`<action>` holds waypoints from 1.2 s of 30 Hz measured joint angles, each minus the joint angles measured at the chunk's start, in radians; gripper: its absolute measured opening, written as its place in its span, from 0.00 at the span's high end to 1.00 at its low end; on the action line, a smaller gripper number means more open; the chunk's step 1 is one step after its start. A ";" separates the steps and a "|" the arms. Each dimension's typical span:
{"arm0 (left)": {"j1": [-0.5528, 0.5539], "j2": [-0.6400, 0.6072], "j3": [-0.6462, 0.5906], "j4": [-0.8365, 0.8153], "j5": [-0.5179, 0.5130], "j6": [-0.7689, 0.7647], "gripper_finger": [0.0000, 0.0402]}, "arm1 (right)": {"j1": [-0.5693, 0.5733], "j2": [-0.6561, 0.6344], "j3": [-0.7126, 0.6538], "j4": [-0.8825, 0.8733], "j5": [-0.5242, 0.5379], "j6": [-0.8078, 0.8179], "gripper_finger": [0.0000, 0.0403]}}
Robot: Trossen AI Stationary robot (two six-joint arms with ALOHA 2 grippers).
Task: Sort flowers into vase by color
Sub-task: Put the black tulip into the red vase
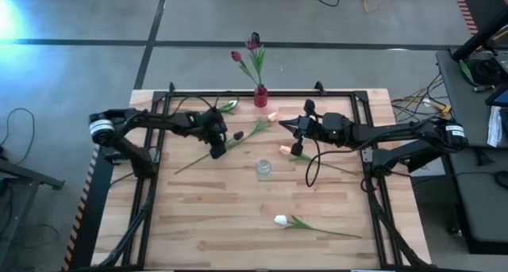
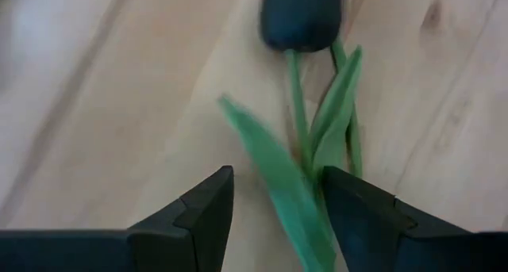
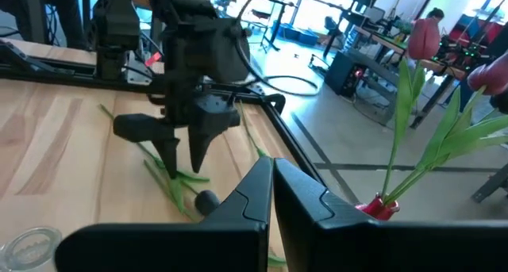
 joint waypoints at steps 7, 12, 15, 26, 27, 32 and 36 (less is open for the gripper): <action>-0.008 0.061 0.036 -0.034 -0.005 0.033 0.58 | 0.000 0.000 0.000 -0.003 0.000 0.000 0.98; -0.009 0.036 0.023 -0.035 -0.001 0.064 0.73 | 0.000 0.000 0.000 -0.003 0.000 0.000 0.98; -0.010 0.002 0.010 -0.059 0.000 0.068 0.88 | 0.000 0.000 0.000 -0.018 0.000 -0.010 0.98; -0.009 -0.240 -0.116 0.199 0.000 0.031 0.99 | -0.002 0.000 -0.102 0.072 0.000 -0.040 0.98; -0.009 -0.268 -0.135 0.263 -0.001 0.026 1.00 | -0.002 0.001 -0.125 0.121 0.000 -0.043 0.98; -0.009 -0.353 -0.197 0.585 0.000 0.012 1.00 | -0.009 0.036 -0.195 0.361 -0.002 -0.037 0.98; -0.009 -0.364 -0.193 0.766 0.008 0.022 1.00 | -0.026 0.110 -0.173 0.476 -0.067 0.012 0.94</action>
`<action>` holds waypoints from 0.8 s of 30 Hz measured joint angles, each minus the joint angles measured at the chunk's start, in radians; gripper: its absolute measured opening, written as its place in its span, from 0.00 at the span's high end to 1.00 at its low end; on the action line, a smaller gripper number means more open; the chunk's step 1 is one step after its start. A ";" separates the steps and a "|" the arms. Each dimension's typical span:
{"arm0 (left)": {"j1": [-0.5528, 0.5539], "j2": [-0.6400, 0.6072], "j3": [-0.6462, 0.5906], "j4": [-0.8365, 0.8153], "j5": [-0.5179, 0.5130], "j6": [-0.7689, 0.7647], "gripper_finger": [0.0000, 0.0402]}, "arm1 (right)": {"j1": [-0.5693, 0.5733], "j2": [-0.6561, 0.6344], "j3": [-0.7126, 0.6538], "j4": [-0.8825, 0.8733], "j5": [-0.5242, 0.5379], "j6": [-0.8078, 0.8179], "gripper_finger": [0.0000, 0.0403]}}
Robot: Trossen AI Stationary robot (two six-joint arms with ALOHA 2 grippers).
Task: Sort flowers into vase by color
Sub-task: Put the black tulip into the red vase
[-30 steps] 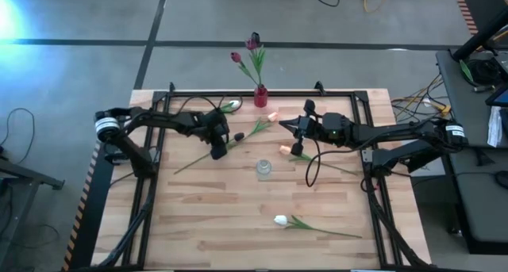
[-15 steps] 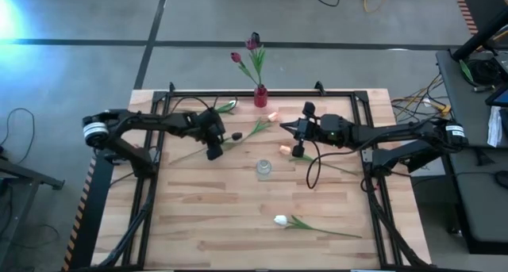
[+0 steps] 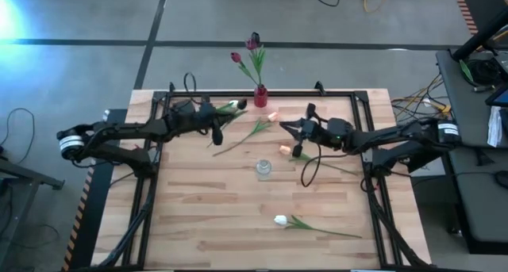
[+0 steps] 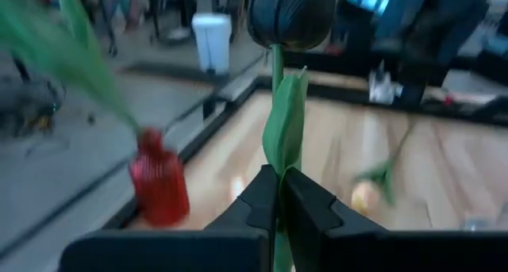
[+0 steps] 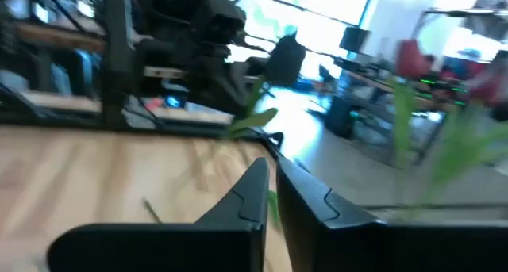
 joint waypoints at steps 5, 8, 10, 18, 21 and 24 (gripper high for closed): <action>-0.002 0.037 0.060 0.088 0.086 0.032 1.00 | -0.040 0.135 0.110 0.030 -0.121 0.073 0.83; -0.002 0.066 0.085 0.122 0.129 0.040 1.00 | -0.065 0.221 0.182 0.046 -0.135 0.113 0.75; -0.002 0.084 0.102 0.138 0.149 0.046 1.00 | -0.075 0.273 0.221 0.092 -0.140 0.131 0.71; -0.007 0.145 0.148 0.185 0.192 0.058 1.00 | -0.100 0.409 0.335 0.193 -0.217 0.187 0.63; -0.010 0.166 0.162 0.187 0.203 0.055 1.00 | -0.099 0.429 0.367 0.199 -0.222 0.187 0.65; -0.009 0.181 0.172 0.198 0.202 0.055 1.00 | -0.101 0.436 0.385 0.211 -0.215 0.187 0.68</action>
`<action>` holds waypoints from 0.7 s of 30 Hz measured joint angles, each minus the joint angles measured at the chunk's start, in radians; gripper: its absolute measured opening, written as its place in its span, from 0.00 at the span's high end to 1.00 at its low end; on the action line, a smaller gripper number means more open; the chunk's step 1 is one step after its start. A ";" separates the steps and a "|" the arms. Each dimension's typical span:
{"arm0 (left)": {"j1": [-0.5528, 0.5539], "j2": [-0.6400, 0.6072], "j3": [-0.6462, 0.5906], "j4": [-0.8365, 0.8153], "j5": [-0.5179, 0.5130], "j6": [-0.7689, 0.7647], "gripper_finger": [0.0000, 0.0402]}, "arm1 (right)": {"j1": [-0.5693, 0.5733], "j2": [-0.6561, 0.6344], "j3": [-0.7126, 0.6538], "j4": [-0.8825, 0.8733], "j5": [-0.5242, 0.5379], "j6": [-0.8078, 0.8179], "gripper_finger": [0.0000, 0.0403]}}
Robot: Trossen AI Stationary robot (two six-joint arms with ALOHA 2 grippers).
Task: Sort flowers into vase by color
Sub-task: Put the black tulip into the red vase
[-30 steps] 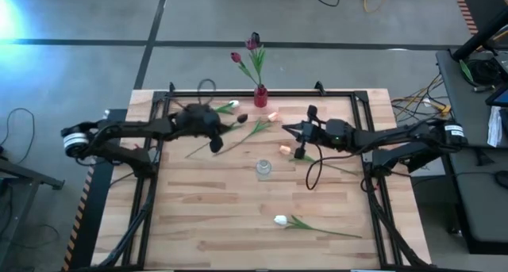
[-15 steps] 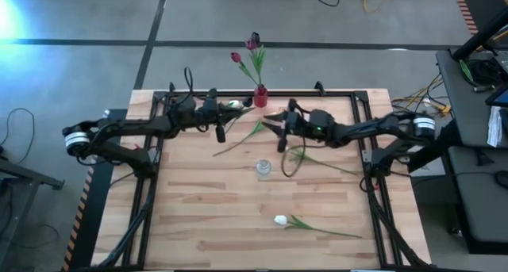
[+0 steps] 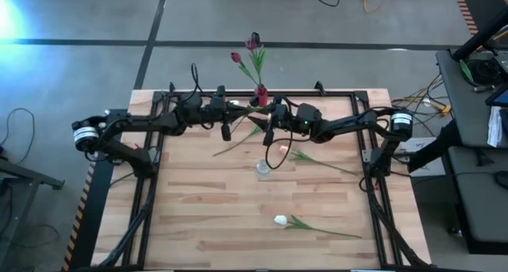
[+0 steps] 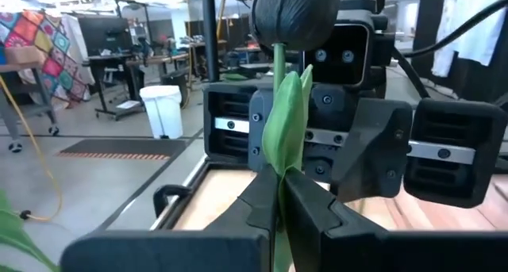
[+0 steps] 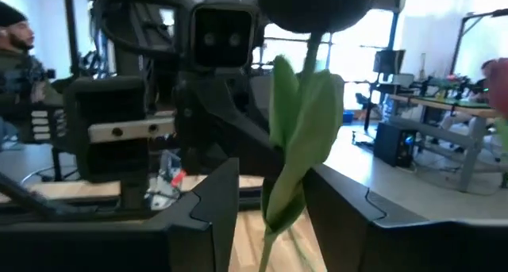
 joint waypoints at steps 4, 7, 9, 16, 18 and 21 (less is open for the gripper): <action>-0.001 0.005 0.002 0.011 0.003 0.002 1.00 | 0.000 -0.014 -0.003 0.002 0.001 0.000 0.72; -0.001 0.002 0.001 0.010 0.004 0.005 1.00 | 0.001 -0.016 -0.010 0.037 -0.005 0.000 0.76; -0.001 0.002 0.000 0.004 0.006 0.005 1.00 | 0.002 -0.016 -0.010 0.054 -0.007 0.000 0.78; -0.003 0.007 -0.005 0.000 0.008 0.005 1.00 | 0.003 -0.016 0.000 0.057 -0.007 0.000 0.84; -0.003 0.010 -0.005 0.005 0.009 0.005 1.00 | 0.003 -0.016 0.002 0.057 -0.003 0.000 0.85; -0.003 0.013 -0.005 0.005 0.009 0.004 1.00 | 0.002 -0.016 0.006 0.054 0.001 0.000 0.87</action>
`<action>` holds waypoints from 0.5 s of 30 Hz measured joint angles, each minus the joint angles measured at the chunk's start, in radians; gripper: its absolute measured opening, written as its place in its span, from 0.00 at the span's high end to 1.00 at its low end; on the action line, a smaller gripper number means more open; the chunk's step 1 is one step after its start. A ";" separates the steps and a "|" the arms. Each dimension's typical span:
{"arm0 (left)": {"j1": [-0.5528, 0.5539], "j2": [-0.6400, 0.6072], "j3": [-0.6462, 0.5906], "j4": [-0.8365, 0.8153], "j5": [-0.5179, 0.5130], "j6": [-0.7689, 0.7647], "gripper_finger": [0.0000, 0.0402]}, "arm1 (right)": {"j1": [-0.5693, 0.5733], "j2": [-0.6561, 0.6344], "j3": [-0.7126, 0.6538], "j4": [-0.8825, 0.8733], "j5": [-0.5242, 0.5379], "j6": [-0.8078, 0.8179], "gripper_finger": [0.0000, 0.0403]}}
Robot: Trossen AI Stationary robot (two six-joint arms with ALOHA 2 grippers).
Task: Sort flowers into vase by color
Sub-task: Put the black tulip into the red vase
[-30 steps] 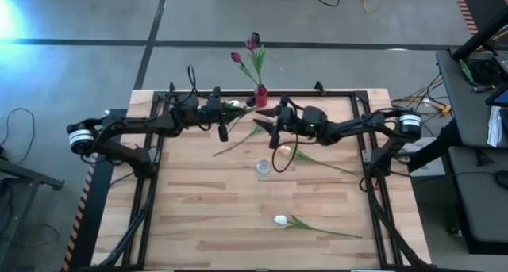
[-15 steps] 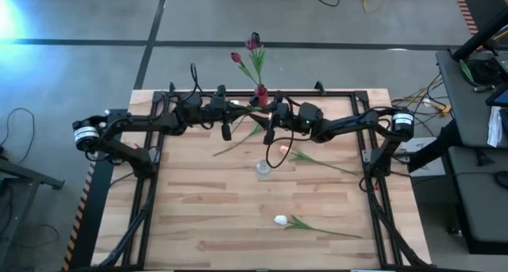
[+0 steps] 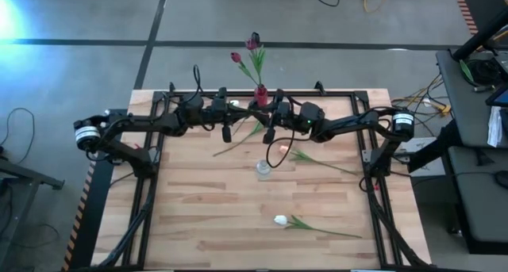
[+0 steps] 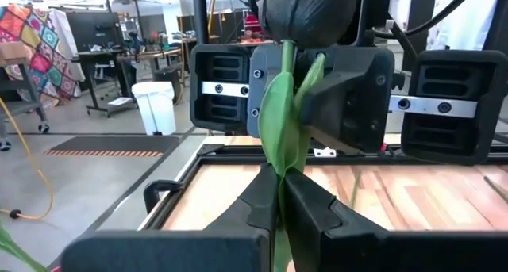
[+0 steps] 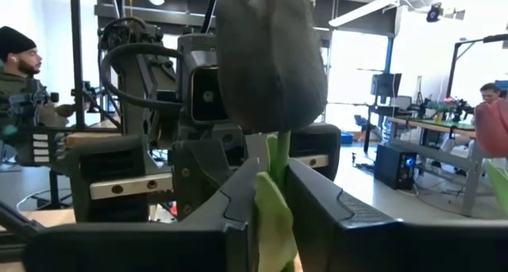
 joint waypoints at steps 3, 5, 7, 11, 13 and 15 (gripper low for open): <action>0.000 0.000 0.000 0.002 0.001 -0.016 0.99 | 0.000 0.000 0.004 -0.002 0.001 -0.001 0.94; 0.000 0.000 0.000 0.002 0.000 -0.017 0.97 | 0.000 0.000 0.005 -0.004 0.001 -0.009 0.97; 0.000 0.000 0.000 0.002 -0.005 -0.017 0.94 | 0.000 0.000 0.005 -0.004 0.001 -0.015 0.97; 0.002 0.000 -0.006 0.006 -0.033 0.007 0.86 | -0.016 -0.017 0.005 -0.009 0.000 -0.017 0.98; 0.002 0.000 -0.012 0.001 -0.057 0.015 0.81 | -0.030 -0.036 0.005 -0.016 -0.002 -0.020 0.98; 0.003 0.000 -0.018 -0.001 -0.083 0.017 0.75 | -0.047 -0.058 0.005 -0.031 0.000 -0.027 0.98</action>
